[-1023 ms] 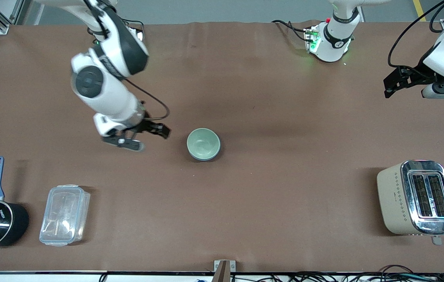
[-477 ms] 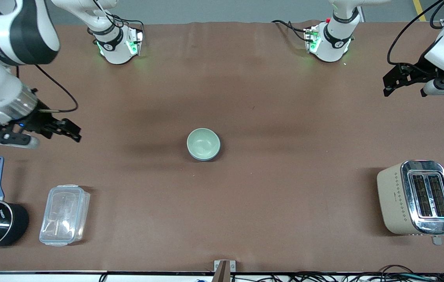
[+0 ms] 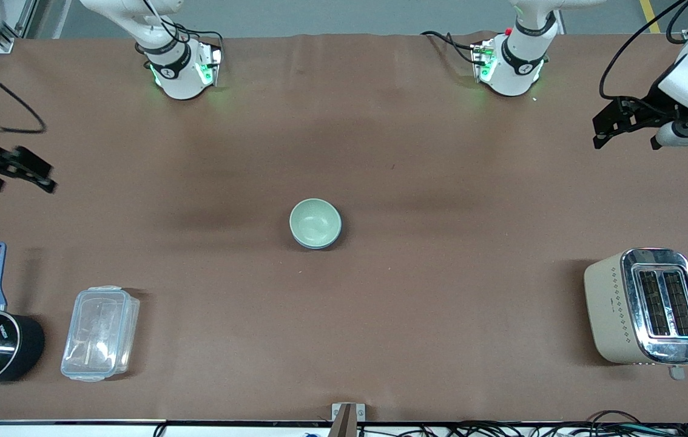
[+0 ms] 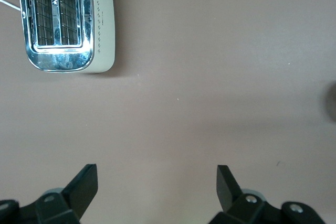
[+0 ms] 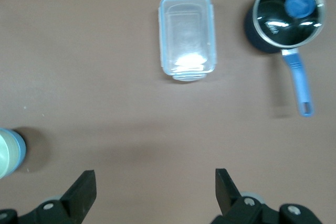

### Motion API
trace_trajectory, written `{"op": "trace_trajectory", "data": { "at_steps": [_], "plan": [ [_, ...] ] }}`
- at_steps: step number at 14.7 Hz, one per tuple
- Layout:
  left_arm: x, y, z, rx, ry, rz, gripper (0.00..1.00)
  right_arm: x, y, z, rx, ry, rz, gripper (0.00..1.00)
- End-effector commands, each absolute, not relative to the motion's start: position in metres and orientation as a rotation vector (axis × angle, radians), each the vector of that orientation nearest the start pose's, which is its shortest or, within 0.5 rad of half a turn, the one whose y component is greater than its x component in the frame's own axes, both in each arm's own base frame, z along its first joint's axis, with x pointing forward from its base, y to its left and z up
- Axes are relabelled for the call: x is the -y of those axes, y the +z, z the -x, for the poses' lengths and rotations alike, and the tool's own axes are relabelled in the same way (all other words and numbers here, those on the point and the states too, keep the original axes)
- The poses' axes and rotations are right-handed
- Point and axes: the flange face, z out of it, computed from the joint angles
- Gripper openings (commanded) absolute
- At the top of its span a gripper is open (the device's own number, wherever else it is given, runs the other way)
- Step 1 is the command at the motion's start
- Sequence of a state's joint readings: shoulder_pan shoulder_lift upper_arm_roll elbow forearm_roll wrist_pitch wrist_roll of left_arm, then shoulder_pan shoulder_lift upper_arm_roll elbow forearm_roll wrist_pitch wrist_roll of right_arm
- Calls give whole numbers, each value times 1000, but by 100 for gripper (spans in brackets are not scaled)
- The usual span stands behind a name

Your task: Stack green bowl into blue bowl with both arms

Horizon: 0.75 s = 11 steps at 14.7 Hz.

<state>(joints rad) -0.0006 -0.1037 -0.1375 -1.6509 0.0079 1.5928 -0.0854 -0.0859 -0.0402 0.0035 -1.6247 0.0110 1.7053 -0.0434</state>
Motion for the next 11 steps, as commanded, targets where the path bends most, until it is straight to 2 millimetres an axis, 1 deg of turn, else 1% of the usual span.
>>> {"op": "trace_trajectory", "data": {
  "at_steps": [1,2,4,6,9,10,11],
  "plan": [
    [73,650,-518,-103,-67,3131,100,69,667,-546,-58,-221,3149,100],
    [73,650,-519,-102,-71,3124,100,71,672,-544,-72,-212,3149,100],
    [74,655,-521,-102,-88,3124,100,73,688,-538,-82,-190,3149,100],
    [74,655,-519,-105,-74,3123,100,71,683,-533,-156,-113,3141,100],
    [77,653,-518,-112,-52,3122,100,67,681,-534,-185,-104,3137,100],
    [77,652,-518,-112,-50,3122,100,62,672,-535,-204,-82,3133,100],
    [77,653,-518,-112,-52,3122,100,56,669,-537,-216,-77,3131,100]
  ]
}}
